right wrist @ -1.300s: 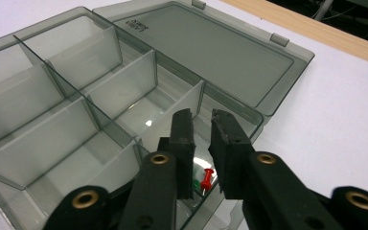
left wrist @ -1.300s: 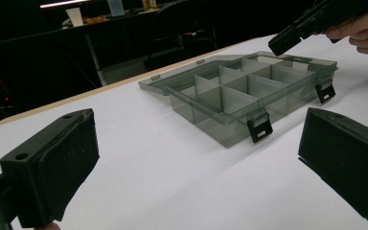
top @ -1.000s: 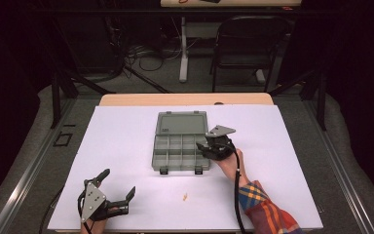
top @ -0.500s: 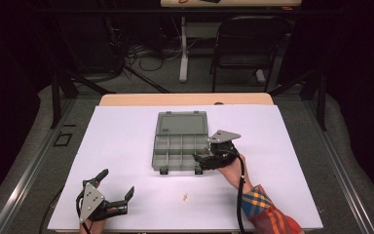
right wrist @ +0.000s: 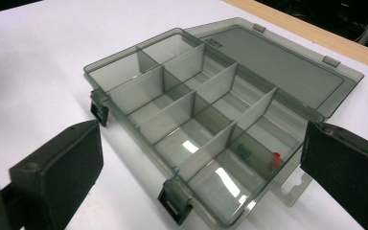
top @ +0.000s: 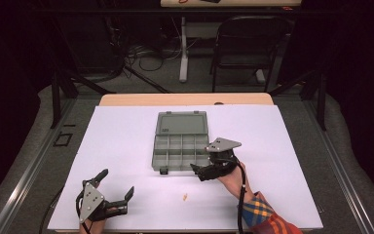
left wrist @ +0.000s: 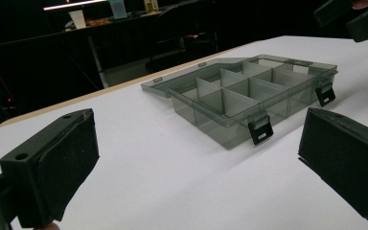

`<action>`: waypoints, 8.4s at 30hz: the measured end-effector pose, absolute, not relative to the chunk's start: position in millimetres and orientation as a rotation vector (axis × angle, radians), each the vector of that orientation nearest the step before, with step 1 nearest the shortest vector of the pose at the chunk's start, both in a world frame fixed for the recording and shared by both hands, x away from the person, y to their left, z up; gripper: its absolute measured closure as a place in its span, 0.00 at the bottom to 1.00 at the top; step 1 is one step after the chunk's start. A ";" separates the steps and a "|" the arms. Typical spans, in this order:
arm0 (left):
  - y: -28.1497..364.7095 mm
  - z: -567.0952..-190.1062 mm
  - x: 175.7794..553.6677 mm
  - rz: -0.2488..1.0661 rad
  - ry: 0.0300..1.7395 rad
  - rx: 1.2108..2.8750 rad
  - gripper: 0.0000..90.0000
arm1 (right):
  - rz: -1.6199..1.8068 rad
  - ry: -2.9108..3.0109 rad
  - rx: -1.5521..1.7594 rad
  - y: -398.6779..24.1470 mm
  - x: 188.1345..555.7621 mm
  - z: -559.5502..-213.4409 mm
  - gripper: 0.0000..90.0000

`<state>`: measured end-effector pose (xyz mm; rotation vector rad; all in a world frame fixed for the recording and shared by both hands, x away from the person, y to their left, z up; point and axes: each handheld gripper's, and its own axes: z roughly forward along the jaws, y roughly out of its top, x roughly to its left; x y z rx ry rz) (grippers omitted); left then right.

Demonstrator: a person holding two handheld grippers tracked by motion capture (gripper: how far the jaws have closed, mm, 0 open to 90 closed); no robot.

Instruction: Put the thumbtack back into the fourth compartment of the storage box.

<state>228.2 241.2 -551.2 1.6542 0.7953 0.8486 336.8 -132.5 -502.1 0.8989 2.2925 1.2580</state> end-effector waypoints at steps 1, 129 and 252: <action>240.7 -551.1 228.4 0.849 0.795 1.653 0.00 | 1.258 2.295 0.898 -132.2 334.5 -502.3 0.00; 240.6 -551.3 228.2 0.846 0.793 1.658 0.00 | 1.044 2.582 0.967 -88.6 284.2 -555.7 0.95; 241.6 -551.6 225.9 0.849 0.795 1.661 0.00 | 1.169 2.354 0.944 -141.2 380.4 -500.4 0.10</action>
